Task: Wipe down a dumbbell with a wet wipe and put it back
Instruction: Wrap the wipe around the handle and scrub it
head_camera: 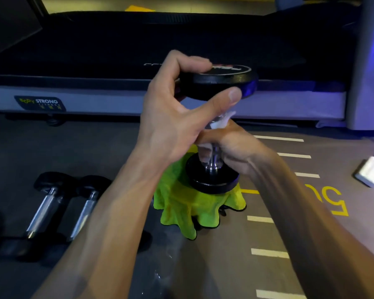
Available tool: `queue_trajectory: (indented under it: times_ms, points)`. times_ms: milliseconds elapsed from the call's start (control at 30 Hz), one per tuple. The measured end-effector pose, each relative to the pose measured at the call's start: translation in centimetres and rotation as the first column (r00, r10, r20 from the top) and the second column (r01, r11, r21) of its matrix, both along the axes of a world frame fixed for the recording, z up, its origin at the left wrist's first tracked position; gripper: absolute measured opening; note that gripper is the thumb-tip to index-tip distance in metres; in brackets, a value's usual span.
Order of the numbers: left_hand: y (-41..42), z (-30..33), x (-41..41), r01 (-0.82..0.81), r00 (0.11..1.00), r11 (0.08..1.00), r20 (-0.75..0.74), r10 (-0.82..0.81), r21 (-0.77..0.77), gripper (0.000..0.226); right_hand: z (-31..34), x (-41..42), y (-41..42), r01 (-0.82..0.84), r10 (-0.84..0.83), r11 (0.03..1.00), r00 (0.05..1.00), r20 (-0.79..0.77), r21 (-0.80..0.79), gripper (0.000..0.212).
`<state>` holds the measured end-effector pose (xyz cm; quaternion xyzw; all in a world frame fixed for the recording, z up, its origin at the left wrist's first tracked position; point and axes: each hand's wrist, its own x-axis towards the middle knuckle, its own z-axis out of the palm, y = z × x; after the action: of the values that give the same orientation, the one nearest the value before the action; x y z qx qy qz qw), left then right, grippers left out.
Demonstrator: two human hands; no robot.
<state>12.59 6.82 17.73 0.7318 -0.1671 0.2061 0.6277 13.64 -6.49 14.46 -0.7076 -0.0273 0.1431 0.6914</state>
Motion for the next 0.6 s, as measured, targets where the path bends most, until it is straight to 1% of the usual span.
queue_trajectory:
  times_ms: [33,67,100,133,200,233,300,333,367,400,433,467,500,533,600]
  points:
    - [0.1,0.0,0.1,-0.004,1.000,1.000,0.002,0.004,0.001,0.041,0.1,0.3,0.0,-0.037,0.037,0.999,0.999,-0.023,0.024,0.031]
    - [0.3,0.0,0.2,-0.010,1.000,1.000,0.005,0.010,-0.005,0.040,0.2,0.2,0.3,-0.014,0.014,1.000,1.000,0.007,-0.011,0.031]
    - [0.4,0.0,0.2,-0.012,1.000,1.000,0.007,0.012,-0.012,0.040,-0.2,0.1,0.8,0.056,-0.054,0.997,0.997,0.051,-0.047,0.028]
    - [0.6,0.0,0.2,-0.011,1.000,1.000,0.006,0.011,-0.016,0.039,-0.5,-0.2,1.5,0.169,-0.160,0.982,0.981,0.111,-0.079,0.025]
    - [0.8,-0.1,0.1,0.002,1.000,1.000,0.003,-0.002,-0.016,0.039,-0.8,-1.1,2.8,0.382,-0.345,0.919,0.898,0.275,-0.094,0.011]
    - [0.8,-0.1,0.0,0.009,1.000,1.000,0.008,-0.009,-0.012,0.039,-0.6,-1.3,3.4,0.447,-0.396,0.890,0.851,0.344,-0.083,0.013]
    - [0.9,-0.1,-0.1,0.014,1.000,1.000,0.019,-0.014,-0.012,0.040,0.0,-1.6,4.4,0.485,-0.423,0.874,0.784,0.454,-0.025,0.031]
    - [1.1,-0.1,-0.1,0.008,1.000,1.000,0.019,-0.007,-0.016,0.040,0.3,-1.8,4.8,0.464,-0.408,0.886,0.763,0.501,0.014,0.034]
    - [1.2,-0.2,0.0,-0.003,1.000,1.000,0.015,0.004,-0.017,0.040,0.2,-2.0,5.0,0.435,-0.369,0.900,0.747,0.553,0.014,0.039]
    - [1.4,-0.2,0.1,-0.011,1.000,1.000,0.007,0.011,-0.021,0.040,-0.2,-2.5,4.9,0.406,-0.299,0.913,0.740,0.603,-0.046,0.051]
    - [1.4,-0.3,0.2,-0.016,1.000,0.999,-0.009,0.016,-0.027,0.040,-1.0,-3.1,4.5,0.383,-0.208,0.909,0.758,0.618,-0.163,0.070]
    - [1.5,-0.5,0.2,-0.019,0.999,0.999,-0.027,0.019,-0.030,0.041,-1.7,-3.8,3.8,0.359,-0.120,0.884,0.794,0.595,-0.300,0.089]
    - [1.5,-0.7,0.1,-0.027,0.999,0.999,-0.042,0.026,-0.029,0.041,-2.5,-4.6,3.0,0.337,-0.046,0.845,0.819,0.572,-0.415,0.099]
    - [1.5,-1.0,-0.1,-0.033,0.998,0.999,-0.060,0.031,-0.029,0.042,-3.5,-5.2,2.1,0.321,0.013,0.815,0.823,0.568,-0.483,0.102]
    - [1.5,-1.6,-0.3,-0.034,0.996,0.999,-0.088,0.032,-0.011,0.049,-4.8,-6.4,0.9,0.289,0.084,0.787,0.825,0.559,-0.545,0.096]
